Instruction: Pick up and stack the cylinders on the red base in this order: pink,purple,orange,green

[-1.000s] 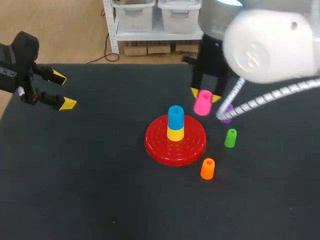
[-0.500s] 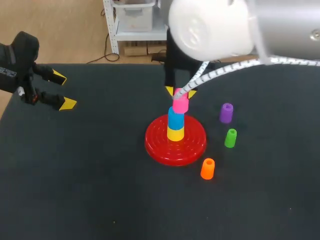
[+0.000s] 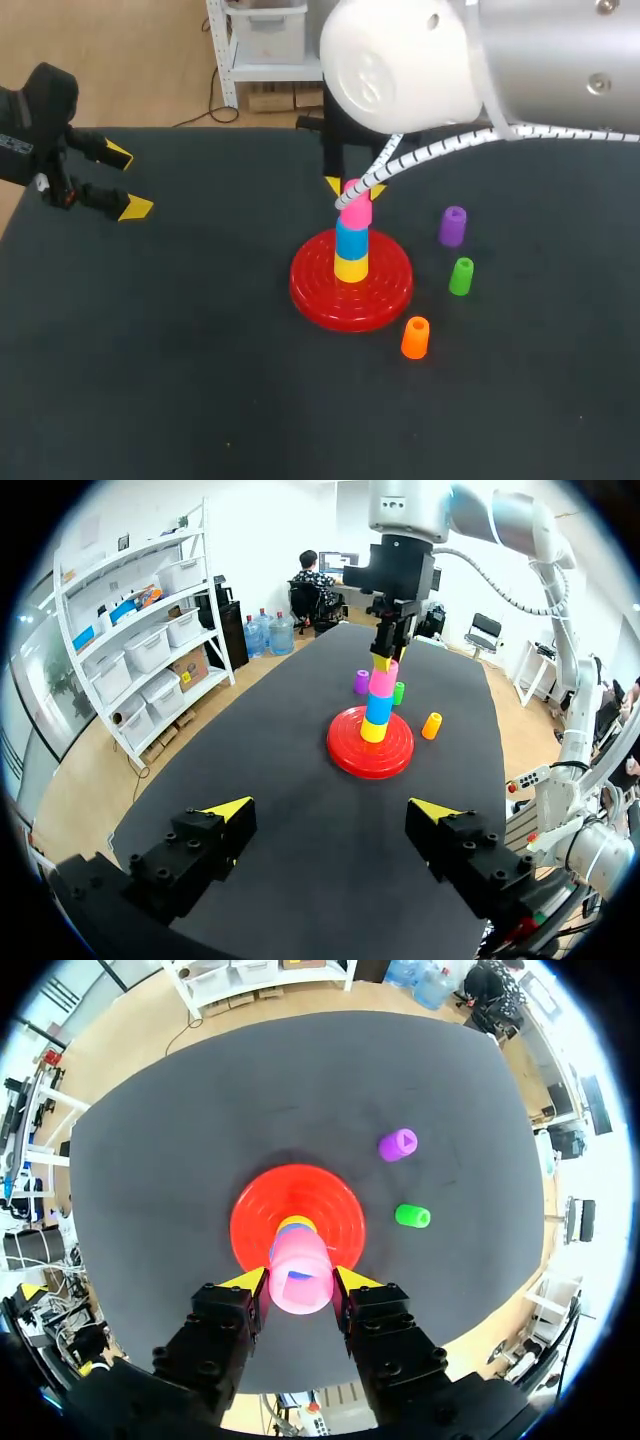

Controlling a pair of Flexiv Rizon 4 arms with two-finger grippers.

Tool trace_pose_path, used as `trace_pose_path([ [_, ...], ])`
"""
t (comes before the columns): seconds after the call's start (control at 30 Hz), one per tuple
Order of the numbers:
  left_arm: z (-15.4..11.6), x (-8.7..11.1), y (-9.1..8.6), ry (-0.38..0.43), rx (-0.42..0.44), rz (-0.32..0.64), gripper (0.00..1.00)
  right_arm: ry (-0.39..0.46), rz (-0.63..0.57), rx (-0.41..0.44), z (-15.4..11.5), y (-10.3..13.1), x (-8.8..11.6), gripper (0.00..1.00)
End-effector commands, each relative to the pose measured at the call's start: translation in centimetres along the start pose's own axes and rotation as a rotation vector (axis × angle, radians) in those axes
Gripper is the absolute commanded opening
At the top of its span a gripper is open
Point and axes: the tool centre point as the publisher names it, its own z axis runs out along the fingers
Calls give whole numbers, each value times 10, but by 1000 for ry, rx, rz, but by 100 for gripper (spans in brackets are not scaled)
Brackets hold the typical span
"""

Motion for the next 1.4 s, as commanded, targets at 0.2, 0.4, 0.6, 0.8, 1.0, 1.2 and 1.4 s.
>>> trace_pose_path([
  [0.2, 1, 1, 1, -2, 1, 1, 100, 5, -3, 19, 4, 9, -2, 0],
  [0.4, 1, 1, 1, -2, 1, 1, 100, 1, -17, 37, 5, 12, 0, 0],
  [0.6, 1, 1, 1, -2, 1, 1, 100, 3, -12, 83, 20, 8, 2, 0],
  [0.8, 1, 1, 1, -2, 1, 1, 100, 17, 5, 62, 24, 4, 4, 0],
  [1.0, 1, 1, 1, -2, 1, 1, 100, 1, 8, 28, 12, -3, 5, 38],
  [1.2, 1, 1, 1, -2, 1, 1, 100, -21, 28, -31, -7, -15, 5, 100],
  [1.4, 1, 1, 1, -2, 1, 1, 100, -41, 73, -77, -26, -34, -1, 100],
])
